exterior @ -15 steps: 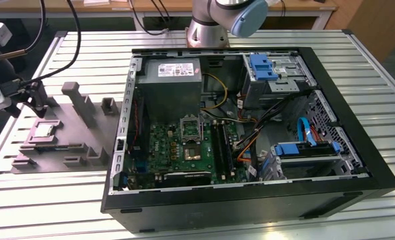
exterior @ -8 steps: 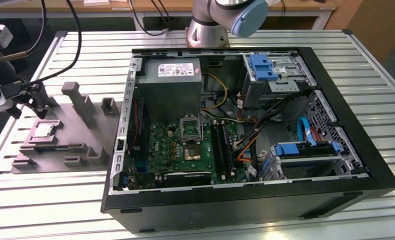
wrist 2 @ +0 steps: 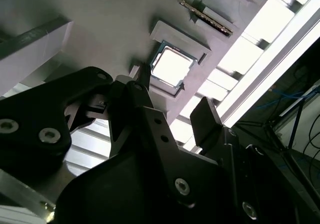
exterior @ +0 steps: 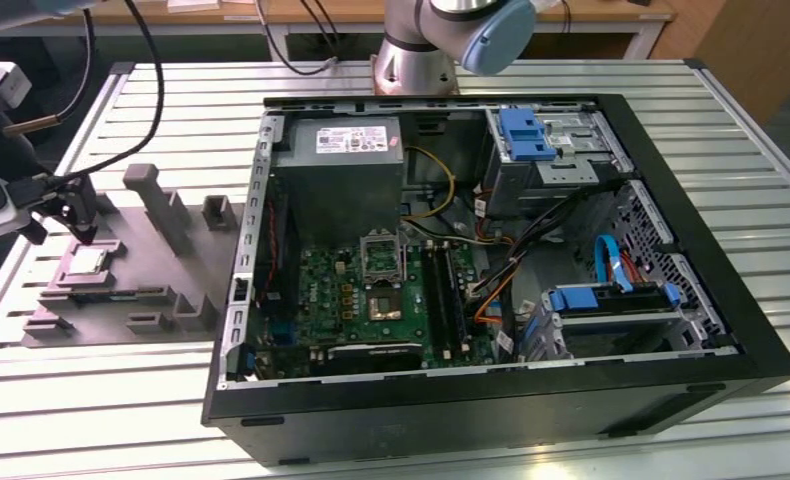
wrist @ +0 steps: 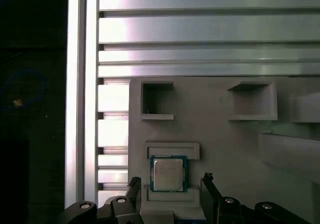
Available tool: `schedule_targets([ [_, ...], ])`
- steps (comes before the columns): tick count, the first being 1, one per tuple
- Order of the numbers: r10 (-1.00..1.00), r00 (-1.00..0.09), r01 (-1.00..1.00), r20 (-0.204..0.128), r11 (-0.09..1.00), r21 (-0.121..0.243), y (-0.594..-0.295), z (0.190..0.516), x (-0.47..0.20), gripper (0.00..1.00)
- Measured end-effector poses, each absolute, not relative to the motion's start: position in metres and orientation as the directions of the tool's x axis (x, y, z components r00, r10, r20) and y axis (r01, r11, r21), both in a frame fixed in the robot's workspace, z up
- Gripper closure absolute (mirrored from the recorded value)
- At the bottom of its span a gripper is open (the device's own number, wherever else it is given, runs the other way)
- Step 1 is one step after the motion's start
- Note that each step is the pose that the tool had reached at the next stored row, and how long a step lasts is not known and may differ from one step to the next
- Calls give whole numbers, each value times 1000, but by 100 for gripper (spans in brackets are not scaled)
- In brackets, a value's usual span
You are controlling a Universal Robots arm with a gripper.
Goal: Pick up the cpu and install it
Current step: 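Pick up the cpu and move it towards the insertion slot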
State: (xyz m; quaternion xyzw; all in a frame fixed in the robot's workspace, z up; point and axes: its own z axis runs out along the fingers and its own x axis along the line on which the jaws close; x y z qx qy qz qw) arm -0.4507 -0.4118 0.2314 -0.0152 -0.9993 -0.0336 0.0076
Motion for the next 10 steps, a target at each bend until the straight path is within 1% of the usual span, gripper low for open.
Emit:
schedule_targets([
  [10, 34, -999, 35, 16, 997, 67, -412, 215, -451, 41],
])
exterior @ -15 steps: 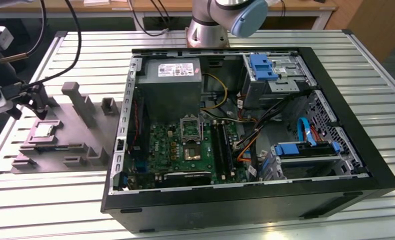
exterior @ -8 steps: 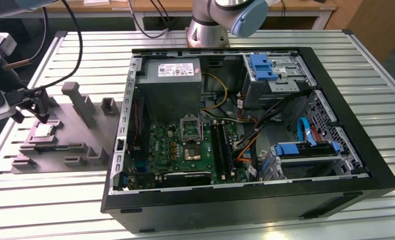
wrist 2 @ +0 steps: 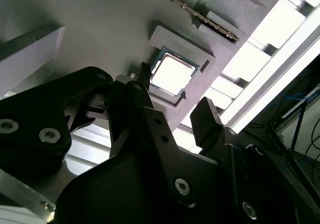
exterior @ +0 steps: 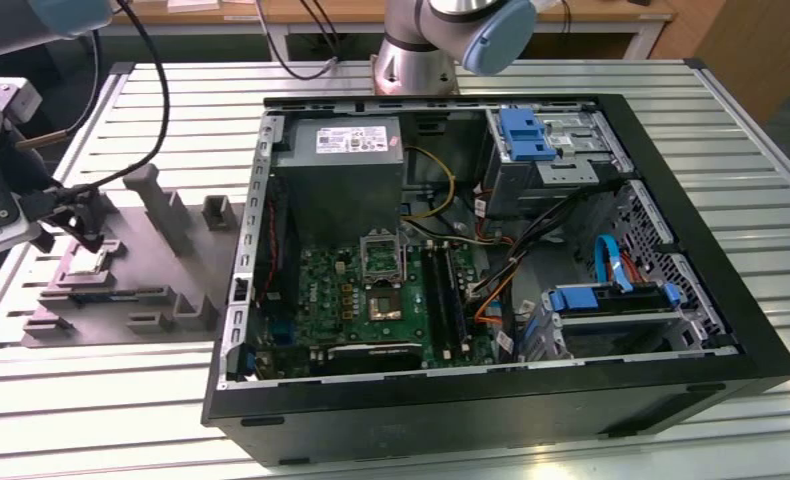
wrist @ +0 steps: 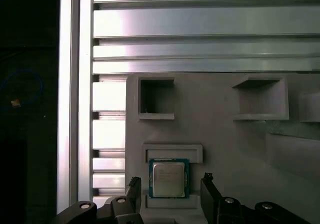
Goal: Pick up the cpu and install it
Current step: 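Pick up the cpu and move it towards the insertion slot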
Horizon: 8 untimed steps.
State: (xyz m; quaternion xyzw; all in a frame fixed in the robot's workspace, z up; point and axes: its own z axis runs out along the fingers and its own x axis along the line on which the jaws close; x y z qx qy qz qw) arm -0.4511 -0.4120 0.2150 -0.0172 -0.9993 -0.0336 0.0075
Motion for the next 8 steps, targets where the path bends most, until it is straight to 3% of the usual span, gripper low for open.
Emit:
schedule_targets([
  [8, 36, -999, 37, 16, 997, 67, -412, 209, -452, 41],
])
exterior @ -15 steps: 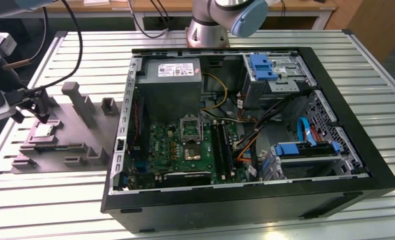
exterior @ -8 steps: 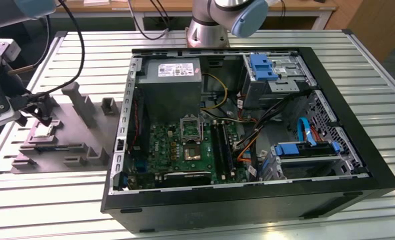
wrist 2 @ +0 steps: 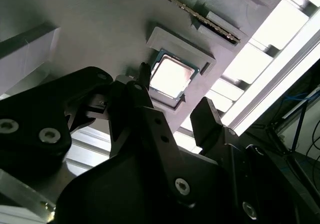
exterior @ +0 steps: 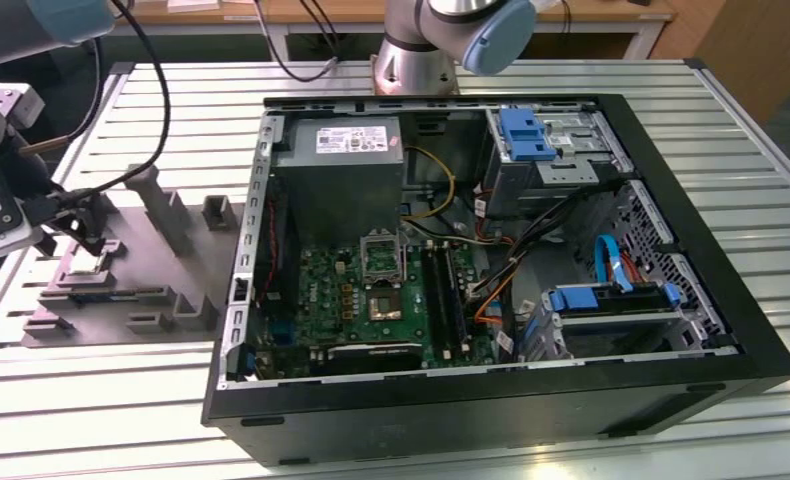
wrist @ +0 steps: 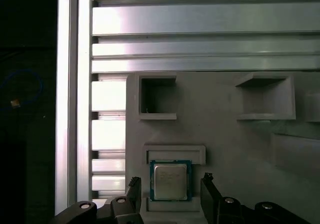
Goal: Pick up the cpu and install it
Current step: 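Pick up the cpu and move it towards the insertion slot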
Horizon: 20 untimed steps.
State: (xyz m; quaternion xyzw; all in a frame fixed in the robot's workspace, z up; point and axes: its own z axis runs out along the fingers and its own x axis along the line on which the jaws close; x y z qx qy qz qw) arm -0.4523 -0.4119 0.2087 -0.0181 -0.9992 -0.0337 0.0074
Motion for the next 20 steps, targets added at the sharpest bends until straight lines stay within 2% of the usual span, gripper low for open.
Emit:
schedule_targets([
  [20, 40, -999, 41, 16, 997, 67, -412, 193, -454, 41],
])
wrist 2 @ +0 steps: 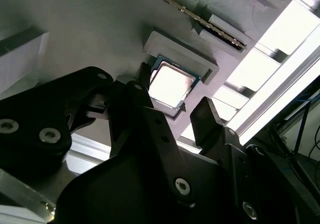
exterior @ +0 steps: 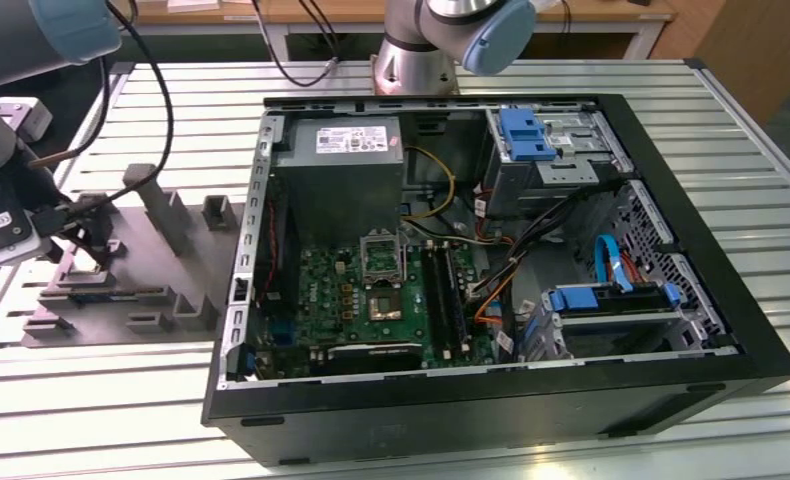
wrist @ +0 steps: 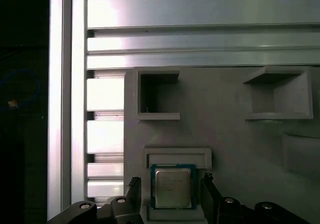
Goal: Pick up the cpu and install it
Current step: 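Pick up the cpu and move it towards the insertion slot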
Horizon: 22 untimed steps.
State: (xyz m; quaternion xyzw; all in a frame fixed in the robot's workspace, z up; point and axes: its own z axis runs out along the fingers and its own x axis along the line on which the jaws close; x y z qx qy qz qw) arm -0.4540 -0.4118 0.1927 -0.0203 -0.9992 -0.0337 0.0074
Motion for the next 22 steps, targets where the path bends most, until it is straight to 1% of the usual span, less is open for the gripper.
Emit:
schedule_targets([
  [22, 40, -999, 41, 16, 997, 67, -412, 181, -454, 41],
])
